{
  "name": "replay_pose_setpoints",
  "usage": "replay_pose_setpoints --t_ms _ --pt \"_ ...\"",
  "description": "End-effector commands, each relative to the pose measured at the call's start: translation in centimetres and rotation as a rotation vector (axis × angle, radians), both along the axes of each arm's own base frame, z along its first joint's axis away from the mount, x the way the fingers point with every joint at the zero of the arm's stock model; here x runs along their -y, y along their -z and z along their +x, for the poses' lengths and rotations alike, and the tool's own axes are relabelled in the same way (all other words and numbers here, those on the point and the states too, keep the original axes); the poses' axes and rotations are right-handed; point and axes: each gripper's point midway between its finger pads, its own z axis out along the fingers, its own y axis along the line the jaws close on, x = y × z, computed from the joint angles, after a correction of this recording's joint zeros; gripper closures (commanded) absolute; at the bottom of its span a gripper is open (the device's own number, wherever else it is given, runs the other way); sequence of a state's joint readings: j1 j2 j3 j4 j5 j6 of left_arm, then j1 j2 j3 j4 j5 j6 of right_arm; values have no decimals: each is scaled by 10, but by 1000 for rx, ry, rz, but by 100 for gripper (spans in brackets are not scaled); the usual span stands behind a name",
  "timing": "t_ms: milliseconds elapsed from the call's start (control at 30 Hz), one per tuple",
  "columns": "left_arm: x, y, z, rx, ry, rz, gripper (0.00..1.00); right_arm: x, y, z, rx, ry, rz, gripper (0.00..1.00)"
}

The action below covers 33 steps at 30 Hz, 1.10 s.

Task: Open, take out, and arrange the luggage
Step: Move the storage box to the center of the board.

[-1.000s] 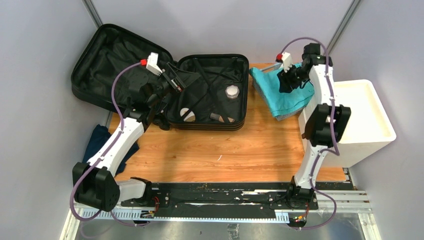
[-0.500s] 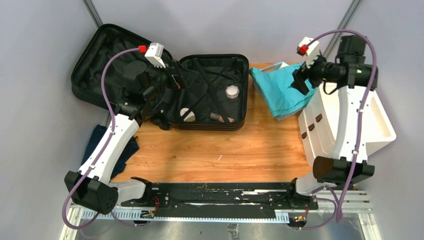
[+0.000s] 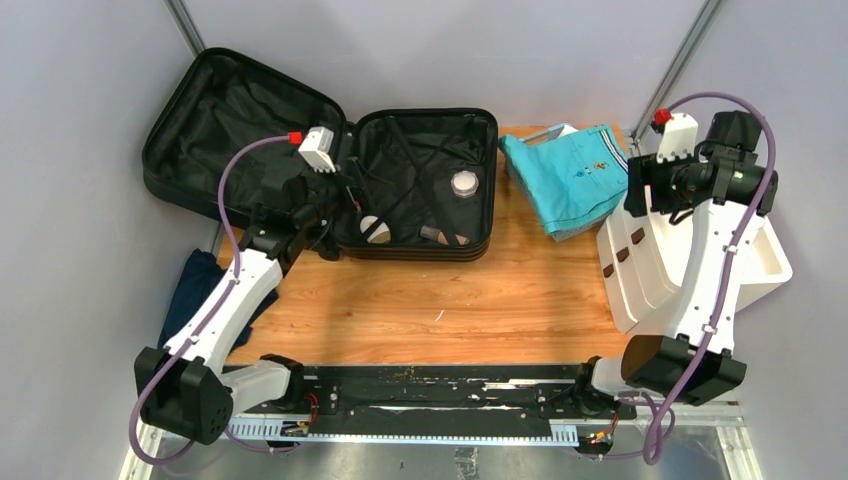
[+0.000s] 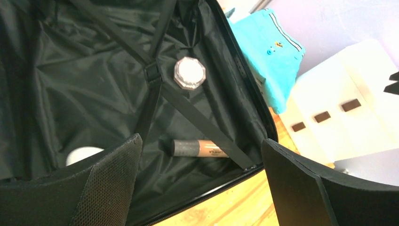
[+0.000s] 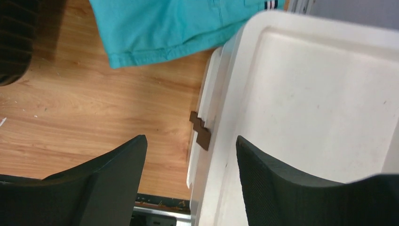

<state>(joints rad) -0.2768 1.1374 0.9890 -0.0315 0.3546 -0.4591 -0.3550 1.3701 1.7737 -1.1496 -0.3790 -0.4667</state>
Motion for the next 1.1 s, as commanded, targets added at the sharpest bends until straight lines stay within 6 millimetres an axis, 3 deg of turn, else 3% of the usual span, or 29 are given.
replay_pose_setpoints --t_ms 0,167,433,533,833,933,1067 --pt "16 -11 -13 19 115 -144 0 15 20 -30 -87 148 -3 30" --pt "27 -4 -32 24 232 -135 0 19 38 -34 -144 173 38 40" --pt "47 -8 -57 53 388 -117 1 13 55 -33 -186 140 83 48" --pt "65 -9 -69 84 453 -91 2 9 59 -37 -199 129 96 53" --pt "140 4 -111 281 662 84 4 0 59 -53 -178 123 93 87" --pt "160 9 -116 282 709 97 4 1 37 -49 -118 115 73 81" --pt "177 21 -116 257 741 108 4 -6 -4 -38 -7 50 65 43"
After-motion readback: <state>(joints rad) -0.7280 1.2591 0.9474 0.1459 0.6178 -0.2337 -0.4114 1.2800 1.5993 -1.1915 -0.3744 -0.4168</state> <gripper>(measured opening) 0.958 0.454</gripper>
